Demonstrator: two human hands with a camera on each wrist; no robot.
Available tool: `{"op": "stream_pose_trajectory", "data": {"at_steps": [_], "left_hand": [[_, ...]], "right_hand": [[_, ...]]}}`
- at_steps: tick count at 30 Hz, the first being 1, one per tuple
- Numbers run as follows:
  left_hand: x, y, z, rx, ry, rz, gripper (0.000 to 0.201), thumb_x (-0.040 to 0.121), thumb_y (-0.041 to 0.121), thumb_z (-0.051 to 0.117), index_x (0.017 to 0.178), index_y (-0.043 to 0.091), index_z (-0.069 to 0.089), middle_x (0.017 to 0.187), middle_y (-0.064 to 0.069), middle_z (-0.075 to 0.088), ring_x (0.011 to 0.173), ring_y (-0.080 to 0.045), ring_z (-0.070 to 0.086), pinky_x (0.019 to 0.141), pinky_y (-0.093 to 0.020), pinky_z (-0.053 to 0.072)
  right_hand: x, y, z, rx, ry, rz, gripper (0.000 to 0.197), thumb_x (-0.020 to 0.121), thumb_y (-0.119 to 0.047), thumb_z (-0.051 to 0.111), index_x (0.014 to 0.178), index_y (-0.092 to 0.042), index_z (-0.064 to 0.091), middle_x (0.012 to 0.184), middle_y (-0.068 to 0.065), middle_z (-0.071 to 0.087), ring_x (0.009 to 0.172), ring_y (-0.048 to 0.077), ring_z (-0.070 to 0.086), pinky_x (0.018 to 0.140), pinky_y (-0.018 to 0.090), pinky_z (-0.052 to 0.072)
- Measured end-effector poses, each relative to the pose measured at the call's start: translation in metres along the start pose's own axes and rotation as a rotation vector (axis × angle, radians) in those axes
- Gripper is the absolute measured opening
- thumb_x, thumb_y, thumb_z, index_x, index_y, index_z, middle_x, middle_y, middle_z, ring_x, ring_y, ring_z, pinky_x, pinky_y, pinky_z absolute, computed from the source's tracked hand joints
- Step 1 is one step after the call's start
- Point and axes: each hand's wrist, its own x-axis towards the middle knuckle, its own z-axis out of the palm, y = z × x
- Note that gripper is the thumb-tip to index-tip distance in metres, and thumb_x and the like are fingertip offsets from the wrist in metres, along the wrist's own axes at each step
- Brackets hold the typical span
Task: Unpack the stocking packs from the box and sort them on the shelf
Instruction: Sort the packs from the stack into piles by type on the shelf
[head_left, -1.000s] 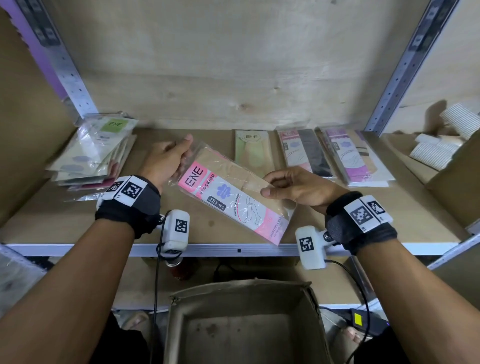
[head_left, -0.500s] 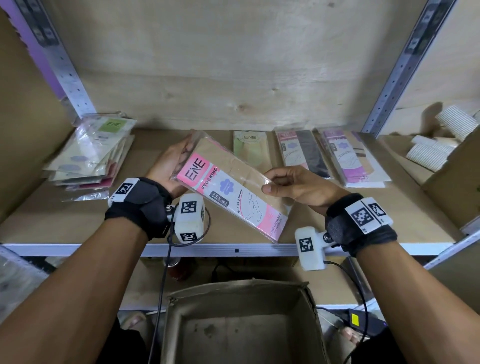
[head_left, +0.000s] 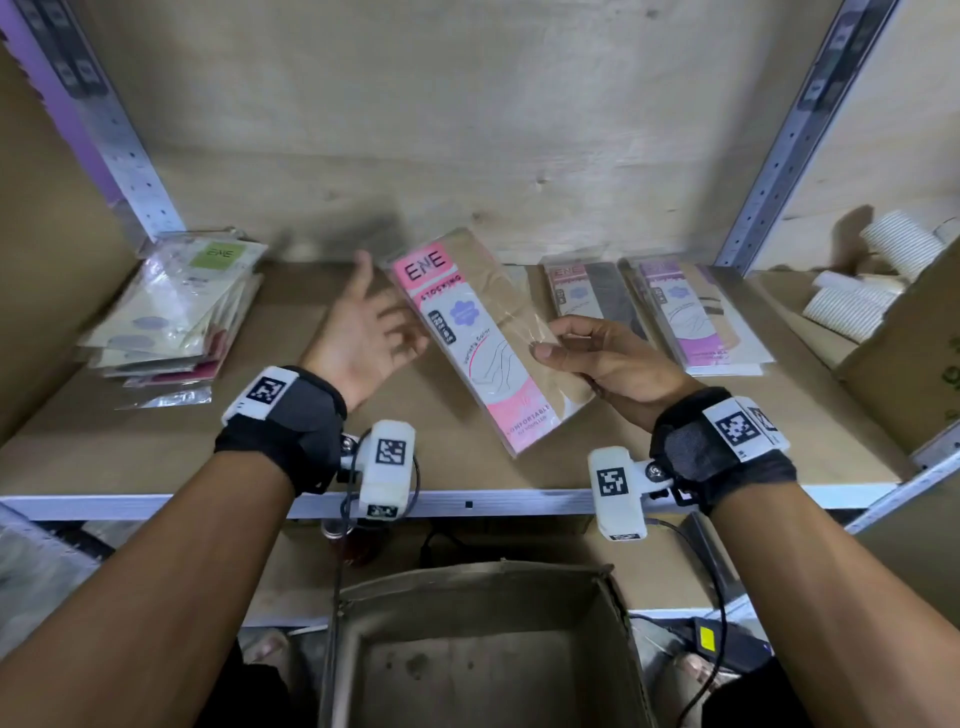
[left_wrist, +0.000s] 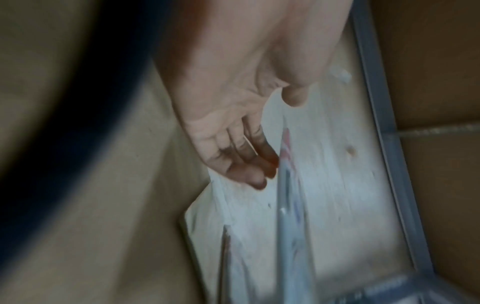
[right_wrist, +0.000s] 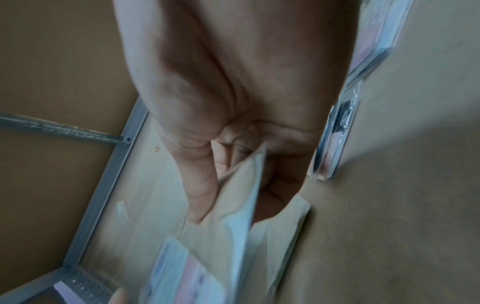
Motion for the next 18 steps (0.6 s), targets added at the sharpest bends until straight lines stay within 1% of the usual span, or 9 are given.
{"op": "stream_pose_trajectory", "data": {"at_steps": [2, 3, 6, 9, 12, 13, 15, 16, 18], "left_hand": [[-0.005, -0.01, 0.011, 0.207, -0.093, -0.022, 0.065, 0.086, 0.072, 0.049, 0.11, 0.014, 0.068, 0.094, -0.005, 0.075, 0.081, -0.018, 0.072, 0.065, -0.03, 0.058], [-0.009, -0.016, 0.016, 0.296, -0.139, -0.031, 0.063, 0.085, 0.071, 0.052, 0.113, 0.017, 0.068, 0.098, -0.005, 0.076, 0.085, -0.019, 0.074, 0.066, -0.03, 0.058], [-0.015, -0.031, 0.028, 0.492, -0.185, 0.035, 0.052, 0.09, 0.063, 0.053, 0.116, 0.021, 0.068, 0.102, -0.008, 0.077, 0.084, -0.023, 0.075, 0.061, -0.026, 0.057], [-0.015, -0.041, 0.037, 0.712, -0.005, 0.19, 0.052, 0.099, 0.058, 0.042, 0.105, 0.015, 0.07, 0.084, -0.009, 0.076, 0.058, -0.015, 0.068, 0.046, -0.024, 0.048], [-0.014, -0.043, 0.042, 0.838, 0.227, 0.332, 0.062, 0.102, 0.056, 0.034, 0.092, 0.007, 0.071, 0.085, -0.009, 0.074, 0.071, -0.025, 0.068, 0.059, -0.033, 0.055], [-0.014, -0.042, 0.043, 0.843, 0.276, 0.376, 0.064, 0.102, 0.056, 0.033, 0.083, 0.006, 0.068, 0.081, -0.008, 0.072, 0.07, -0.027, 0.065, 0.06, -0.032, 0.051], [-0.015, -0.04, 0.045, 0.841, 0.331, 0.45, 0.066, 0.103, 0.055, 0.032, 0.063, 0.008, 0.056, 0.065, -0.005, 0.064, 0.061, -0.028, 0.054, 0.051, -0.028, 0.041], [-0.015, -0.039, 0.045, 0.837, 0.338, 0.472, 0.067, 0.103, 0.055, 0.031, 0.061, 0.008, 0.053, 0.064, -0.007, 0.062, 0.061, -0.03, 0.052, 0.051, -0.03, 0.04], [-0.014, -0.038, 0.046, 0.767, 0.316, 0.482, 0.07, 0.102, 0.055, 0.032, 0.074, -0.001, 0.063, 0.079, -0.017, 0.072, 0.074, -0.04, 0.063, 0.064, -0.041, 0.053]], "right_hand": [[-0.001, -0.003, 0.006, 0.1, 0.024, 0.0, 0.011, 0.089, 0.0, 0.066, 0.099, -0.004, 0.064, 0.121, 0.031, 0.063, 0.1, 0.035, 0.063, 0.08, 0.031, 0.057], [0.0, -0.003, 0.007, 0.134, 0.056, -0.006, 0.013, 0.088, 0.001, 0.067, 0.095, -0.008, 0.061, 0.12, 0.033, 0.061, 0.099, 0.034, 0.059, 0.077, 0.031, 0.054], [0.004, 0.001, 0.011, 0.159, 0.119, -0.026, 0.024, 0.086, 0.001, 0.07, 0.101, -0.008, 0.053, 0.117, 0.035, 0.059, 0.099, 0.034, 0.056, 0.078, 0.034, 0.049], [0.006, 0.006, 0.014, 0.141, 0.129, -0.024, 0.024, 0.086, -0.002, 0.072, 0.093, -0.011, 0.051, 0.104, 0.023, 0.066, 0.092, 0.027, 0.063, 0.065, 0.025, 0.05], [0.008, 0.012, 0.017, 0.063, 0.124, -0.023, 0.029, 0.085, -0.01, 0.076, 0.083, -0.019, 0.048, 0.068, -0.004, 0.06, 0.068, 0.017, 0.058, 0.06, 0.025, 0.044], [0.009, 0.013, 0.019, 0.06, 0.117, -0.028, 0.03, 0.085, -0.012, 0.076, 0.082, -0.02, 0.047, 0.063, -0.005, 0.053, 0.067, 0.02, 0.053, 0.06, 0.026, 0.043], [0.009, 0.012, 0.02, 0.079, 0.11, -0.062, 0.03, 0.086, -0.012, 0.075, 0.079, -0.022, 0.047, 0.059, -0.006, 0.039, 0.061, 0.019, 0.043, 0.055, 0.025, 0.04], [0.008, 0.01, 0.02, 0.086, 0.113, -0.082, 0.03, 0.086, -0.012, 0.075, 0.078, -0.022, 0.047, 0.058, -0.006, 0.036, 0.055, 0.015, 0.04, 0.05, 0.022, 0.038], [0.007, 0.007, 0.02, 0.096, 0.121, -0.109, 0.029, 0.087, -0.013, 0.074, 0.078, -0.024, 0.048, 0.063, 0.003, 0.036, 0.049, 0.014, 0.036, 0.043, 0.019, 0.033]]}}
